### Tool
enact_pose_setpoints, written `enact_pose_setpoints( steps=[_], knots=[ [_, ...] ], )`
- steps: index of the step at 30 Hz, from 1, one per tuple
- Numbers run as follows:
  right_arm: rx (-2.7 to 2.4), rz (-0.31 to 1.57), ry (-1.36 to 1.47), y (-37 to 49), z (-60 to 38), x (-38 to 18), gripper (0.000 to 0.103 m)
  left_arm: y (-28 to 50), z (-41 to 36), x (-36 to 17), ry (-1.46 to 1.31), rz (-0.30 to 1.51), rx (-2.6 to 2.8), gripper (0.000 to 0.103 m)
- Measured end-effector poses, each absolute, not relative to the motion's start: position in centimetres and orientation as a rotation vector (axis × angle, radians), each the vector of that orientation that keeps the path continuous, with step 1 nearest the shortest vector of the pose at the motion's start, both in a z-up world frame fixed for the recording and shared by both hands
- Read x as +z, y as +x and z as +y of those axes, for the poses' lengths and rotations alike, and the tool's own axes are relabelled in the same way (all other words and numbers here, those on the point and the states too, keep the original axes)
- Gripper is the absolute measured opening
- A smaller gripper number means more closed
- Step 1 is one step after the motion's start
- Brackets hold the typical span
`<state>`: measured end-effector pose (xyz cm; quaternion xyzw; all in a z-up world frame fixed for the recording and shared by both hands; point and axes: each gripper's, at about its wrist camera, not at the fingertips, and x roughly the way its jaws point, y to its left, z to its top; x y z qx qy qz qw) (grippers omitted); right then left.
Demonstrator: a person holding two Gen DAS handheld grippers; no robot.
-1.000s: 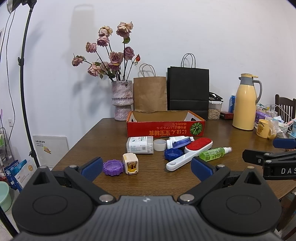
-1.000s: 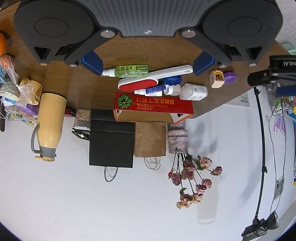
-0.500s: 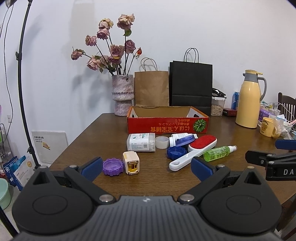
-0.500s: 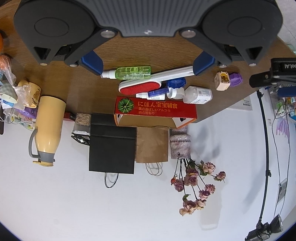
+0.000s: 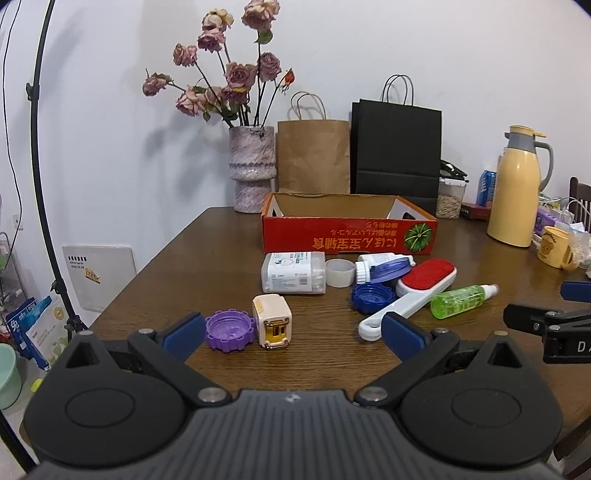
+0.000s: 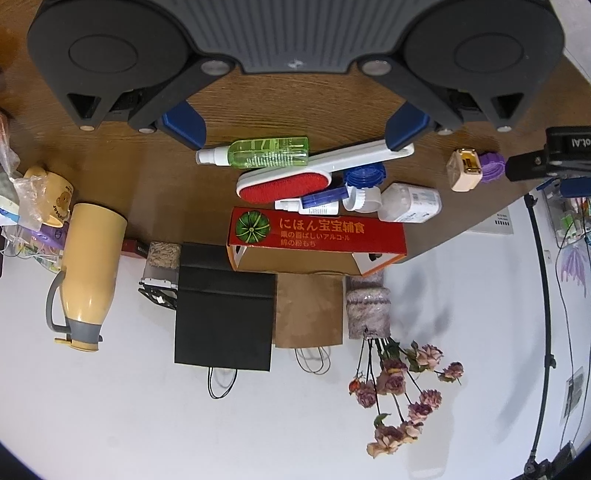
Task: Organize rigid objects
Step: 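Close the left tool on the purple cap while the right tool approaches the green spray bottle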
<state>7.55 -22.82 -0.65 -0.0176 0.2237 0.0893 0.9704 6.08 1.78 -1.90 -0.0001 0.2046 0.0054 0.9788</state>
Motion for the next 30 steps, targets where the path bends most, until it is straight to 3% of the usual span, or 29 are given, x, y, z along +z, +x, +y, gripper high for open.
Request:
enact_pose_setpoints(
  steps=[30],
  knots=[
    [0.125, 0.592, -0.045, 16.2, -22.3, -4.4, 0.103, 14.9, 8.2, -6.7, 0.057, 0.592, 0.178, 0.103]
  ],
)
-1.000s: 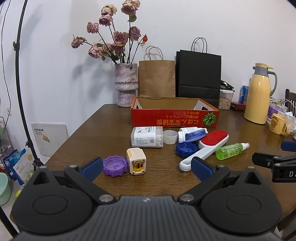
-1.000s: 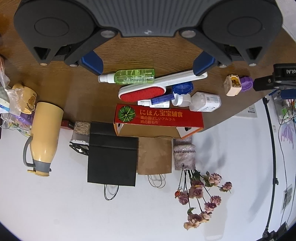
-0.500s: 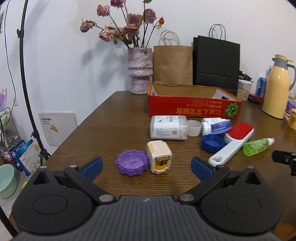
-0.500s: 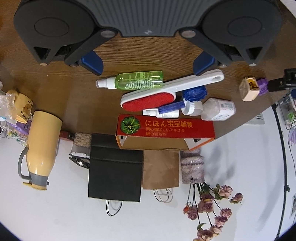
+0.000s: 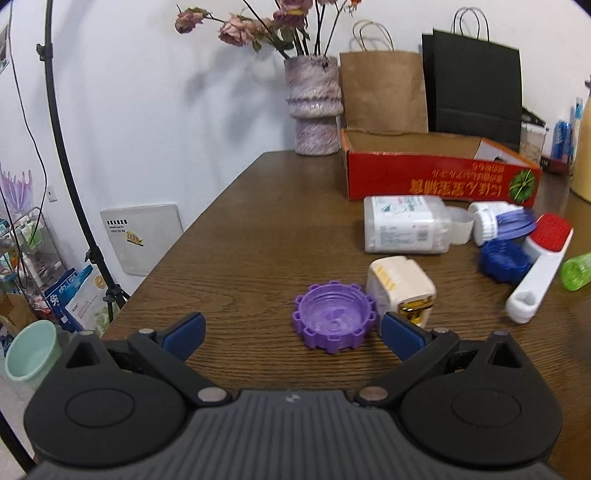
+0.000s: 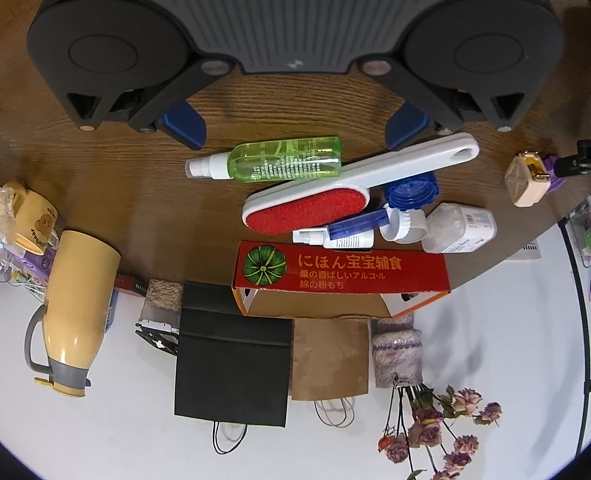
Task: Organize rigid objects
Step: 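Close the left tool on the purple cap while the right tool approaches the green spray bottle, then grasp the green spray bottle upright with the right tool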
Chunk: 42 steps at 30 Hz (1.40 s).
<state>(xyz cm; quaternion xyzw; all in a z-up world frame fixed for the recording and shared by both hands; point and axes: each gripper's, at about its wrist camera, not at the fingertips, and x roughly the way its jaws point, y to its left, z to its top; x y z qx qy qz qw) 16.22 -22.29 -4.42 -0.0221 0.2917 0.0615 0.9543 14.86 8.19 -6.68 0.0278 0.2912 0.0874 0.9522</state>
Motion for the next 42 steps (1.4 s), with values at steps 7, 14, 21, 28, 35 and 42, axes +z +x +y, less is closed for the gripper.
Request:
enact_pose_setpoints(
  steps=[7, 14, 21, 28, 35, 42],
  knots=[
    [0.116, 0.609, -0.051, 17.6, -22.1, -4.9, 0.103, 16.4, 8.6, -7.3, 0.068, 0.624, 0.168, 0.103],
    [0.094, 0.62, -0.055, 19.0, -22.4, -4.9, 0.103, 17.4, 8.7, -7.2, 0.062, 0.623, 0.136, 0.096],
    [0.047, 0.655, -0.038, 21.2, -22.9, -4.7, 0.103, 17.8, 8.8, -7.4, 0.034, 0.63, 0.1, 0.056],
    [0.014, 0.703, 0.026, 23.6, -23.2, -4.7, 0.103, 17.4, 9.1, -6.9, 0.015, 0.606, 0.119, 0.056],
    [0.007, 0.749, 0.052, 25.5, -23.1, -5.4, 0.103, 17.0, 9.4, -6.4, -0.006, 0.593, 0.138, 0.056],
    [0.048, 0.767, -0.001, 24.4, -23.7, -6.0, 0.096, 16.7, 9.1, -5.8, -0.011, 0.576, 0.138, 0.056]
  ],
)
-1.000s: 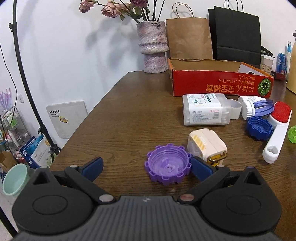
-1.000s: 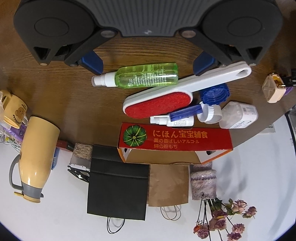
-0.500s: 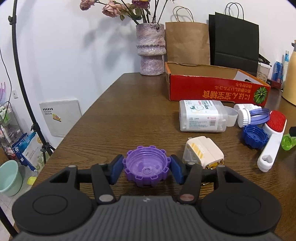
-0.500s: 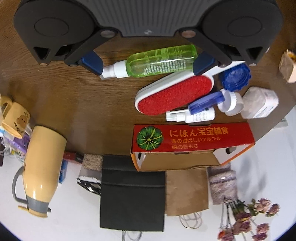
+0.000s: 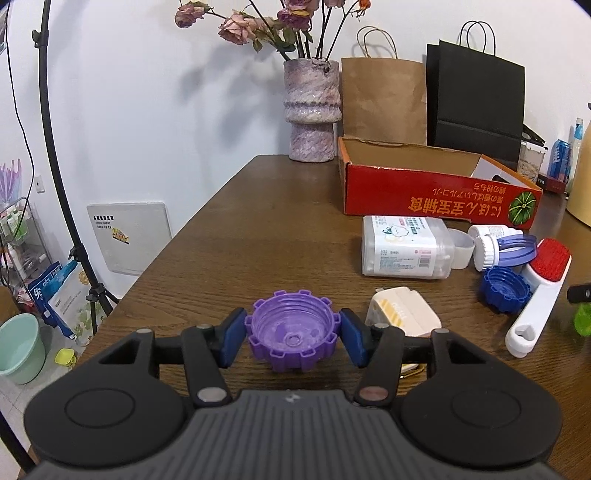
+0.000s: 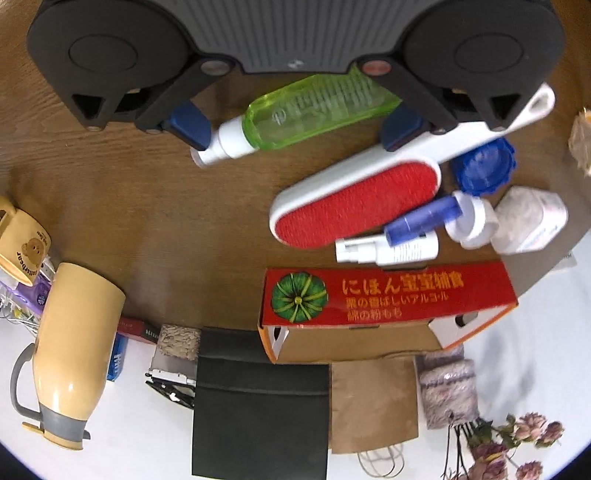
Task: Organize rigid objects
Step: 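Grasp the green spray bottle upright with the right tool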
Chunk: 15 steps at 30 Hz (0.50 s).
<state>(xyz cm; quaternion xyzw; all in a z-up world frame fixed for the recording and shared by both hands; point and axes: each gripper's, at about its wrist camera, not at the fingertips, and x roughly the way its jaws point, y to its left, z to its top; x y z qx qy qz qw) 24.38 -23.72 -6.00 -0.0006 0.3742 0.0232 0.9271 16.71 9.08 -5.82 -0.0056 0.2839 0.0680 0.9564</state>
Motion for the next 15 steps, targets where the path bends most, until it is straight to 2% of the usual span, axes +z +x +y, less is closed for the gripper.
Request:
enact_pose_setpoints(
  steps=[2, 4, 15],
  knots=[
    [0.074, 0.775, -0.015, 24.0, -24.0, -6.3, 0.096, 16.6, 8.9, -5.7, -0.014, 0.574, 0.135, 0.056],
    [0.088, 0.777, -0.058, 23.4, -23.9, -6.6, 0.09, 16.5, 8.7, -5.6, -0.013, 0.572, 0.132, 0.056],
    [0.139, 0.751, -0.034, 21.3, -26.4, -7.0, 0.084, 15.8, 8.0, -5.2, -0.013, 0.555, 0.133, 0.056]
  ],
)
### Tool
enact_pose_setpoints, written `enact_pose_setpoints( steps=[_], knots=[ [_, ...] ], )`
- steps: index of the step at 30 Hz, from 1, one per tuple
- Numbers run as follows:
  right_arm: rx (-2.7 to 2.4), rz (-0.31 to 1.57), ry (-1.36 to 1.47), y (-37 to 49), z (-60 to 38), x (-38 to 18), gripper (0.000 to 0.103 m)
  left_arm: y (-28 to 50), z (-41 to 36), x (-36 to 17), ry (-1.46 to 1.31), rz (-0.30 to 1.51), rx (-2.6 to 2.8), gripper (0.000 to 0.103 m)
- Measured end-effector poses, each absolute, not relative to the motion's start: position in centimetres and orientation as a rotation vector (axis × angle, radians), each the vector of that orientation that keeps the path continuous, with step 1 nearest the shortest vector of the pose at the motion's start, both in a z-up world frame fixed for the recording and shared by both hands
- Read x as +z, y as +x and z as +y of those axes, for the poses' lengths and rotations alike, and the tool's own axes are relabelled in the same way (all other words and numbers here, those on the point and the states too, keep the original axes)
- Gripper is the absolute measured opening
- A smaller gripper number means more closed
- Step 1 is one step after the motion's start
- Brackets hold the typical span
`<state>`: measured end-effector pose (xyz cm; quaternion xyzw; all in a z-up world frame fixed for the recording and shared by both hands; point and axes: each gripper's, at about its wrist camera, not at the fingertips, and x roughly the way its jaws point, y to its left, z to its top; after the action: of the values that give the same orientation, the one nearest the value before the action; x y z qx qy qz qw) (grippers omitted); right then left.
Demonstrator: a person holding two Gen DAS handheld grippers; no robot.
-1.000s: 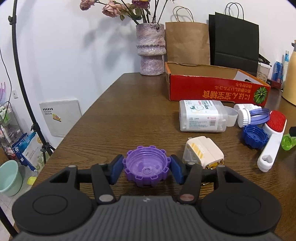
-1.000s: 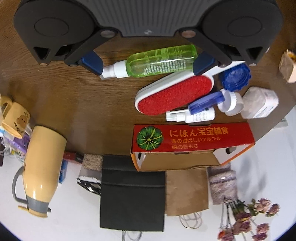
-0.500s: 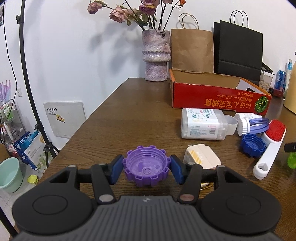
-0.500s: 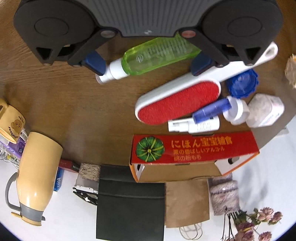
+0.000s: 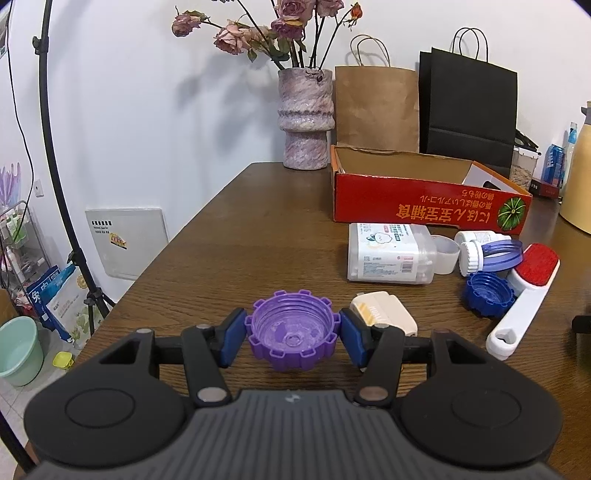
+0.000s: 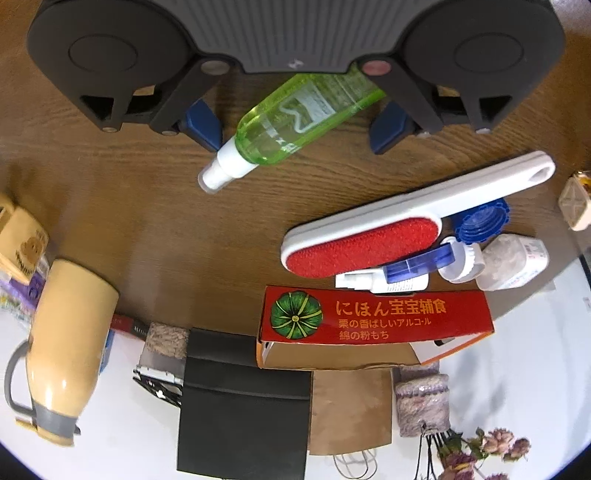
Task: Organize rigid objects
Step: 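Grasp the green spray bottle upright with the right tool, then carry the purple cap and green spray bottle over the red box with both tools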
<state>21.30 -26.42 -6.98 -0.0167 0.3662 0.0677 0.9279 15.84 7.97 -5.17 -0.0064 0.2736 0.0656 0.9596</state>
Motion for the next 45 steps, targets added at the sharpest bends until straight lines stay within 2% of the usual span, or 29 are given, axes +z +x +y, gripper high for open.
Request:
enact_pose_setpoints(
  steps=[2, 3, 4, 5, 7, 8, 31, 45],
  knots=[
    [0.152, 0.74, -0.026, 20.9, -26.8, -7.0, 0.079, 15.9, 7.8, -5.1, -0.013, 0.553, 0.133, 0.056],
    [0.16, 0.732, -0.024, 20.7, -26.9, -7.0, 0.072, 15.9, 7.7, -5.0, -0.013, 0.553, 0.132, 0.056],
    [0.161, 0.725, -0.023, 20.5, -27.0, -7.0, 0.062, 15.9, 7.6, -5.0, -0.013, 0.552, 0.13, 0.056],
    [0.16, 0.717, -0.022, 20.4, -27.0, -7.0, 0.047, 15.8, 7.5, -4.9, -0.015, 0.551, 0.128, 0.056],
    [0.152, 0.706, -0.011, 20.3, -27.2, -6.8, 0.033, 15.7, 7.3, -4.8, -0.021, 0.545, 0.12, 0.056],
    [0.147, 0.704, -0.006, 20.3, -27.3, -6.8, 0.031, 15.6, 7.2, -4.7, -0.024, 0.542, 0.118, 0.056],
    [0.154, 0.521, 0.05, 20.6, -27.0, -3.7, 0.03, 17.3, 5.7, -1.2, -0.016, 0.453, 0.068, 0.056],
    [0.198, 0.438, 0.069, 23.5, -24.9, -1.0, 0.03, 22.3, 1.4, 1.5, 0.013, 0.414, -0.026, 0.056]
  ],
)
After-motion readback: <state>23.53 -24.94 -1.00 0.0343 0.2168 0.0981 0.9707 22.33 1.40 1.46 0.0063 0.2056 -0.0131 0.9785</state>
